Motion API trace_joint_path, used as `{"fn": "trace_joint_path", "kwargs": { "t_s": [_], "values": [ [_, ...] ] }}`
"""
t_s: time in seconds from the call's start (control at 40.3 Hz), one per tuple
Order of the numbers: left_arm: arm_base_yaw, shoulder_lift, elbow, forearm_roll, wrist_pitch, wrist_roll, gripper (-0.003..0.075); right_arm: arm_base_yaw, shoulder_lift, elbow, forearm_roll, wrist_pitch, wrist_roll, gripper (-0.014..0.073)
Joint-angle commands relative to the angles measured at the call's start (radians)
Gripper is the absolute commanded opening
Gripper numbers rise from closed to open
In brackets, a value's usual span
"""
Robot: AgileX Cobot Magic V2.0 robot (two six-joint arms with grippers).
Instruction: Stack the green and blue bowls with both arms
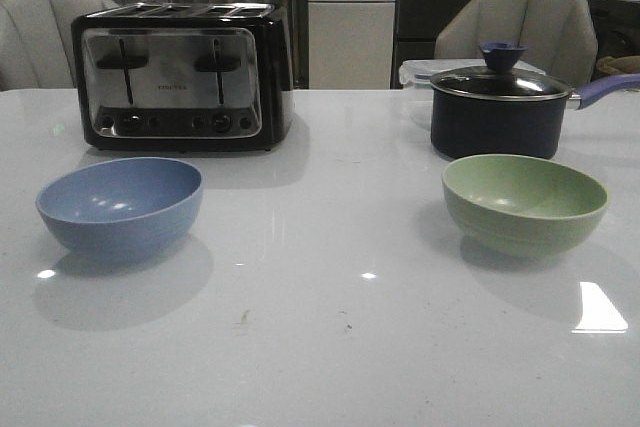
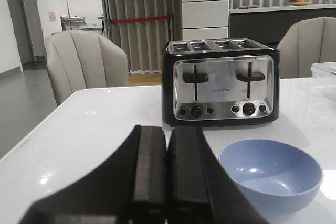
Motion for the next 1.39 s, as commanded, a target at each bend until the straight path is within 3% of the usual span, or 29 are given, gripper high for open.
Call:
{"fn": "trace_joint_path", "kwargs": {
  "t_s": [0.0, 0.67, 0.868, 1.067, 1.364],
  "values": [
    [0.003, -0.019, 0.006, -0.004, -0.09, -0.008, 0.0093, -0.006, -0.018, -0.002, -0.011, -0.094, 0.0, 0.0055],
    [0.003, -0.019, 0.006, -0.004, -0.09, -0.008, 0.0093, -0.006, -0.018, -0.005, -0.011, -0.131, 0.0, 0.0055],
    [0.003, -0.019, -0.049, -0.009, -0.159, -0.008, 0.0093, -0.006, -0.018, -0.113, -0.002, -0.008, 0.0, 0.0055],
    [0.003, 0.021, -0.29, -0.023, 0.075, -0.008, 0.0093, -0.006, 0.048, -0.336, -0.003, 0.174, 0.0, 0.0055],
    [0.003, 0.254, -0.633, -0.084, 0.427, -0.008, 0.0093, -0.006, 0.33, -0.634, -0.003, 0.436, 0.0, 0.0055]
  ]
}}
